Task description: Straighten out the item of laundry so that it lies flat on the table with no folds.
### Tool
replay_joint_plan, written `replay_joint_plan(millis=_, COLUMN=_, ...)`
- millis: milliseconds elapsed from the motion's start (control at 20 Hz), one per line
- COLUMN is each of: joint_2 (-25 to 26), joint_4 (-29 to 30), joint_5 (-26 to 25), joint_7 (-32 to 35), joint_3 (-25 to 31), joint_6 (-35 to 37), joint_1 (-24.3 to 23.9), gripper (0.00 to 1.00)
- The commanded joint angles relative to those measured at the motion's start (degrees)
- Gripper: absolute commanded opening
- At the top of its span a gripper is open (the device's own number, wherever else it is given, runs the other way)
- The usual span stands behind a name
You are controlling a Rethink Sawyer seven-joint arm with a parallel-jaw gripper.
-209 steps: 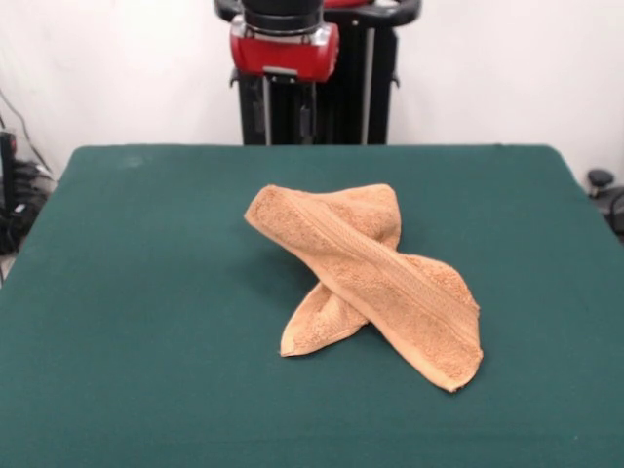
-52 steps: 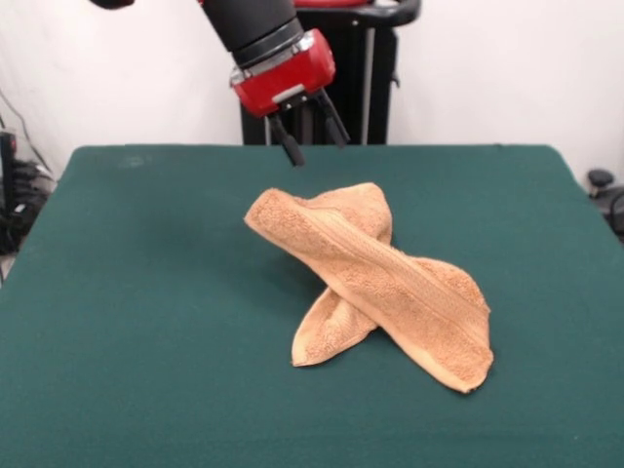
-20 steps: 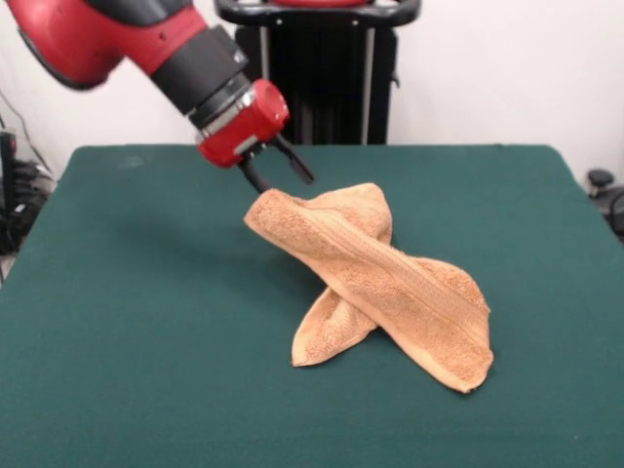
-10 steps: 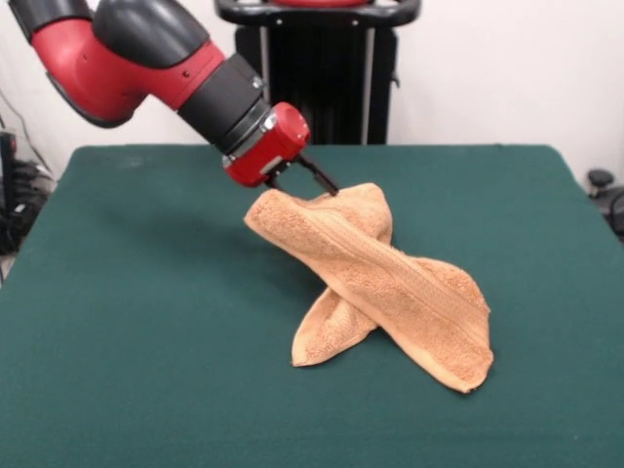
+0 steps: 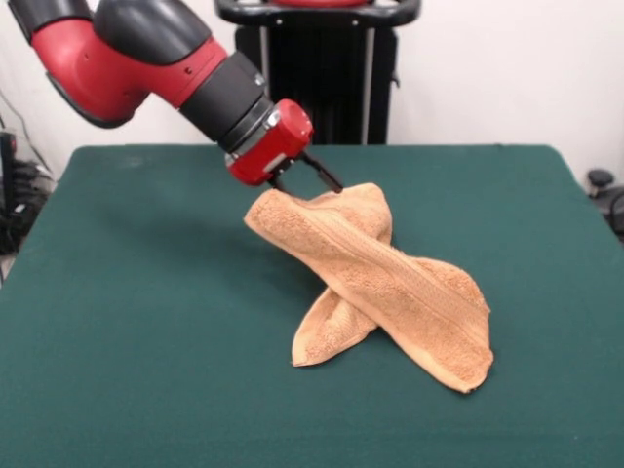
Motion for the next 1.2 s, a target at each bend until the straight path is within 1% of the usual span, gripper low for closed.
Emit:
replay_joint_plan(millis=50, joint_2=2.1, joint_4=-4.0, joint_5=-4.5, joint_7=-6.1, joint_3=5.5, joint_6=-5.0, joint_1=0.2, gripper=1.0)
replay_joint_plan(millis=150, joint_2=-1.4, joint_4=-0.7, joint_5=-5.0, joint_7=-3.0, joint_3=6.1, joint_6=-6.8, joint_1=-0.9, gripper=1.0)
replay_joint_plan(millis=250, joint_2=-7.1, joint_4=2.8, joint_5=-4.2, joint_7=0.3, joint_3=6.1, joint_6=-5.4, joint_1=-1.6, gripper=1.0)
replay_joint_plan(millis=300, joint_2=-8.0, joint_4=3.4, joint_5=-4.2, joint_7=0.8, joint_3=5.8, joint_6=-5.0, joint_1=-1.9, gripper=1.0)
replay_joint_plan(millis=450, joint_2=-4.7, joint_4=1.7, joint_5=-5.6, joint_7=-0.3, joint_3=5.5, joint_6=-7.2, joint_1=-1.6, gripper=1.0)
replay_joint_plan(millis=500, joint_2=-4.3, joint_4=1.2, joint_5=-6.3, joint_7=-0.8, joint_3=5.7, joint_6=-8.2, joint_1=-1.2, gripper=1.0)
replay_joint_plan(millis=600, joint_2=-5.9, joint_4=1.7, joint_5=-6.6, joint_7=-1.4, joint_3=5.9, joint_6=-6.9, joint_1=-0.6, gripper=1.0)
replay_joint_plan(millis=700, joint_2=-5.7, joint_4=2.1, joint_5=-7.1, joint_7=-2.4, joint_3=6.0, joint_6=-6.2, joint_1=-0.8, gripper=1.0)
replay_joint_plan(millis=750, joint_2=-6.1, joint_4=2.2, joint_5=-6.7, joint_7=-2.3, joint_3=5.4, joint_6=-4.9, joint_1=-0.6, gripper=0.0)
replay_joint_plan(millis=900, joint_2=-5.1, joint_4=3.1, joint_5=-6.0, joint_7=-0.8, joint_3=5.7, joint_6=-6.4, joint_1=-1.8, gripper=0.0)
replay_joint_plan(millis=950, joint_2=-4.7, joint_4=3.2, joint_5=-6.0, joint_7=-1.3, joint_3=6.1, joint_6=-6.3, joint_1=-2.4, gripper=0.0)
replay_joint_plan(millis=1200, joint_2=-6.1, joint_4=4.7, joint_5=-5.1, joint_7=-0.6, joint_3=6.3, joint_6=-4.9, joint_1=-4.1, gripper=0.0)
